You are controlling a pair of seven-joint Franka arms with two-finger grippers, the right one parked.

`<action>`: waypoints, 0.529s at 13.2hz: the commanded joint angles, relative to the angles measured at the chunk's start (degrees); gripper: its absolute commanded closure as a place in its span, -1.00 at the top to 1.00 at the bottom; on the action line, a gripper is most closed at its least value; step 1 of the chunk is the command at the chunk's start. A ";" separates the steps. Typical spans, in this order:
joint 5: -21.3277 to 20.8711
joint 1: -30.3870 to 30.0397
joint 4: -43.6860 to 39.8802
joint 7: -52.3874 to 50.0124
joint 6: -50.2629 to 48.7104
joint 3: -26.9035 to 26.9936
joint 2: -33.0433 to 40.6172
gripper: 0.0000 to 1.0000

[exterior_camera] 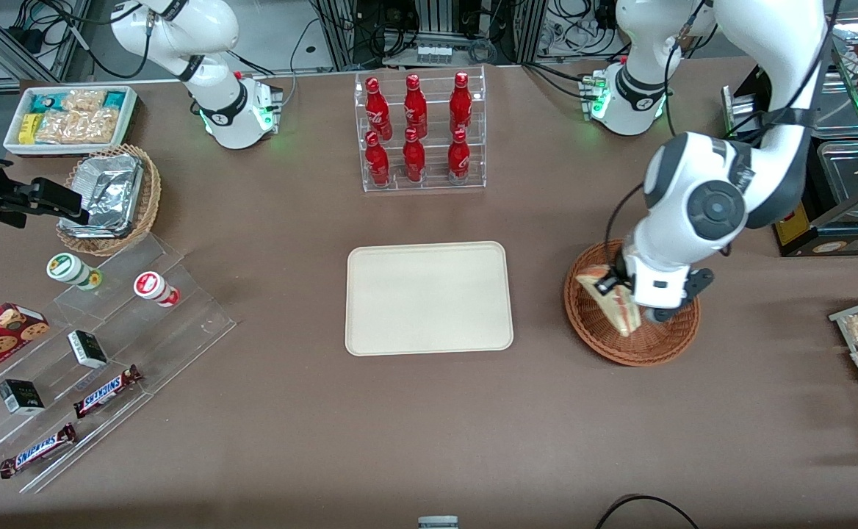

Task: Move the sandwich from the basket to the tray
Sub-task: 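Lift the sandwich and carry it toward the cream tray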

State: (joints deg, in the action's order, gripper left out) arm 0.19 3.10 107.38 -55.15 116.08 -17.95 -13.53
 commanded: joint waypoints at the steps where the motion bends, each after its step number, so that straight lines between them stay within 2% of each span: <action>1: -0.01 -0.11 -7.15 -0.48 -1.12 -4.97 -6.40 -1.00; 3: -1.15 -0.02 -12.78 -0.65 -1.20 -9.88 -12.55 -1.00; 4: -3.07 0.85 -14.46 -0.92 -1.12 -11.56 -14.49 -1.00; 5: -5.61 3.73 -15.43 -1.44 -0.68 -11.67 -16.25 -1.00; 7: -7.47 8.74 -20.16 -4.16 -0.59 -11.41 -21.60 -1.00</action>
State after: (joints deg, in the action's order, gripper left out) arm -4.64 7.60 93.95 -56.31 116.29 -29.27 -29.10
